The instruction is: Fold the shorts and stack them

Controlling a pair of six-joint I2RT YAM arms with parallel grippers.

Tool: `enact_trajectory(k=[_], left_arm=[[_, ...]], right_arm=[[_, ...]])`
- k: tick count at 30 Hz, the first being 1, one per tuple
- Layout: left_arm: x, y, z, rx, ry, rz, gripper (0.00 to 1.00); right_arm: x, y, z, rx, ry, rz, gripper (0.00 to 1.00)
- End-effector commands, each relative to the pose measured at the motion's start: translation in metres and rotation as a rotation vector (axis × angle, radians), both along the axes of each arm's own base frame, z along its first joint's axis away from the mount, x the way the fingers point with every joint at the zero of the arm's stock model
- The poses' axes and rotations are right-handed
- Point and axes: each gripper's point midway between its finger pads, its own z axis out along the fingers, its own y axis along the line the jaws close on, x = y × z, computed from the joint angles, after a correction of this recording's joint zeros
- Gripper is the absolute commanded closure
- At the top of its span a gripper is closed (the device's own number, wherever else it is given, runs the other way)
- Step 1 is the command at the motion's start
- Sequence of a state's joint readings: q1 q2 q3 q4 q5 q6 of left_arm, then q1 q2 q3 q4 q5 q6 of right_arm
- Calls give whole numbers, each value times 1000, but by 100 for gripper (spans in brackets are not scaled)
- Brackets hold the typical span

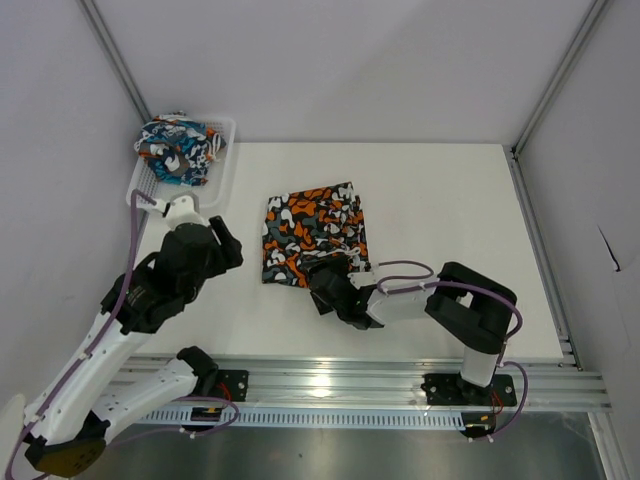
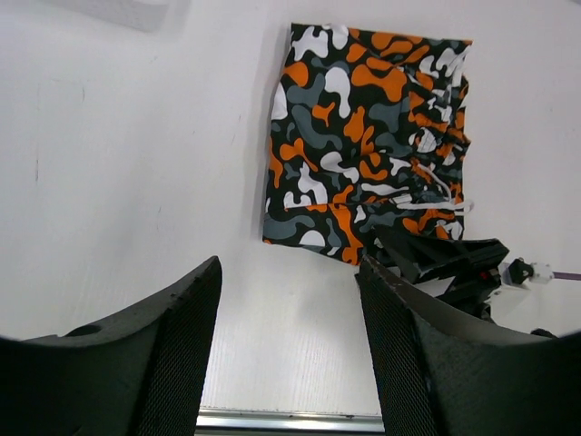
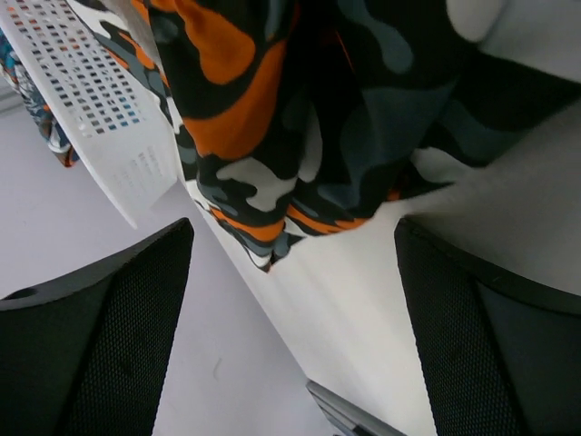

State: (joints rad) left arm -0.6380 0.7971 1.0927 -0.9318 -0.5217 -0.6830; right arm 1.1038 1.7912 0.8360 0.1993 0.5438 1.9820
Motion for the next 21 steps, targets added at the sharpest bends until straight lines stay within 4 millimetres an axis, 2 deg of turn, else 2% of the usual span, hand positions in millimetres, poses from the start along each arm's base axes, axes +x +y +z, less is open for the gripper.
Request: enact_trajectory(k=[1,3,5,7,8,9,10,11,12,13,14,15,16,18,19,20,21], left_arm=[[2,6,3,2,-16,39,35],[3,6,0,12,-4,41,35],[4,6,-2,20,7,45,35],[3,9,1,18,-1,57,35],[1,11,7,2,-25,60,35],[0,12,6,-1,-31,57,35],[-1,12,9,-10,-44,57,35],[-2,14,15,-26,-69,57,35],[-3,14,13,-24,-67,57,35],[-3,14,12,-25,-66,56,34],[-2,12,11,-24,-58,48,34],[-1,10,9,-22,-50,42,34],[-1,9,5,-17,-37,39,34],[3,2,-1,-16,-12,33,35],[4,1,-7,-15,3,35,35],[5,-1,-9,-18,7,33,35],[8,-5,-9,-31,2,27,35]], right_arm=[[22,-17,-16,13,24,-162,13],[25,-15,-21,14,35,-163,30],[30,-17,-25,1,36,-165,33],[34,-18,-25,1,26,-152,48],[39,-21,-26,-16,13,-133,58],[43,-22,-22,13,-17,-112,75],[40,-18,-23,21,-16,-57,81],[46,-24,-24,-21,-39,-8,88],[46,-23,-22,-33,-53,40,100],[40,-17,-22,-46,-43,134,100],[45,-20,-22,-82,-51,189,100],[39,-20,-23,-178,-66,301,100],[29,-14,-21,-198,-71,409,100],[16,-19,-25,-331,-111,588,100],[10,-15,-15,-349,-156,665,100],[-7,-8,-11,-336,-168,794,100],[-24,-16,-21,-424,-163,914,100]])
